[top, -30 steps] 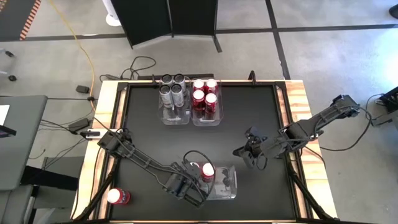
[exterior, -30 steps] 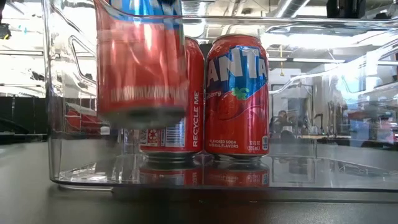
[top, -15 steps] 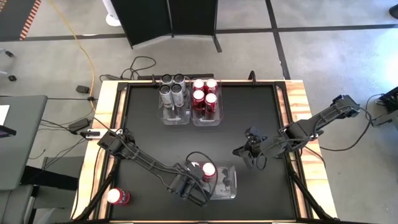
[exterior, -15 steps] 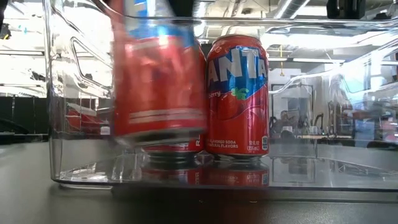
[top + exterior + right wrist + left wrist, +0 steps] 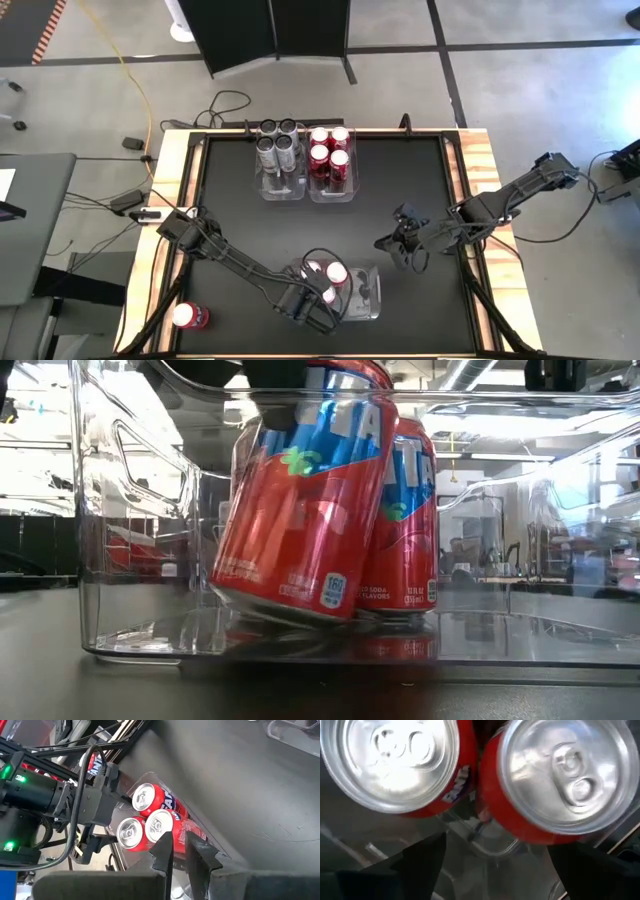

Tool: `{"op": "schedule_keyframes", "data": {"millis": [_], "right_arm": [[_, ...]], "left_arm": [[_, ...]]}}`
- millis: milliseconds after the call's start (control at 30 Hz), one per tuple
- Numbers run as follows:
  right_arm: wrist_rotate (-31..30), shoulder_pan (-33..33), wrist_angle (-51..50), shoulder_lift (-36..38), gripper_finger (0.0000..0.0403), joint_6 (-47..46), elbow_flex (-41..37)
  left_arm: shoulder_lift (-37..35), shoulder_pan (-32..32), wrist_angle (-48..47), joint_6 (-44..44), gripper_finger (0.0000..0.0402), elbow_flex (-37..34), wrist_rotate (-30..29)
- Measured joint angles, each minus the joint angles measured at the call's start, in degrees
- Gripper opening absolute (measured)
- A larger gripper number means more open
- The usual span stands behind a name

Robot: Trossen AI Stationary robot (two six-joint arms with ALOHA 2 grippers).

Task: Sort soda cans
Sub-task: Put the top orange soda can into the bottom transparent bin, then put the orange soda can into the bottom center transparent bin

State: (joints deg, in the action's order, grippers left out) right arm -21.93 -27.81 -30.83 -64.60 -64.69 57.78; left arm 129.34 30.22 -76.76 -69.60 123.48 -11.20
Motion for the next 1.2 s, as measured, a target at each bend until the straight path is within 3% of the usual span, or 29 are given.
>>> {"op": "schedule_keyframes", "data": {"millis": [233,433,733,933,1033,1200], "right_arm": [[0.13,0.0,0.0,0.0,0.0066,0.02,0.0],[0.34,0.02,0.02,0.0,0.0066,0.05,0.0],[0.37,0.02,0.02,0.0,0.0066,0.2,0.0],[0.37,0.15,0.02,0.0,0.0066,0.2,0.0],[0.37,0.21,0.04,0.0,0.0066,0.2,0.0],[0.35,0.22,0.02,0.0,0.0066,0.28,0.0]], "left_arm": [[-0.16,0.48,0.13,-0.12,0.0334,0.0,5.18],[-3.72,2.59,-3.4,-2.87,0.0334,-0.02,5.12],[-12.57,9.6,-13.47,-14.66,0.0334,0.0,3.13],[-15.82,15.88,-13.33,-14.79,0.0334,0.0,11.18],[-16.57,18.2,-13.32,-11.57,0.0334,0.0,12.78],[-16.08,21.71,-13.28,5.5,0.0334,0.0,12.68]]}}
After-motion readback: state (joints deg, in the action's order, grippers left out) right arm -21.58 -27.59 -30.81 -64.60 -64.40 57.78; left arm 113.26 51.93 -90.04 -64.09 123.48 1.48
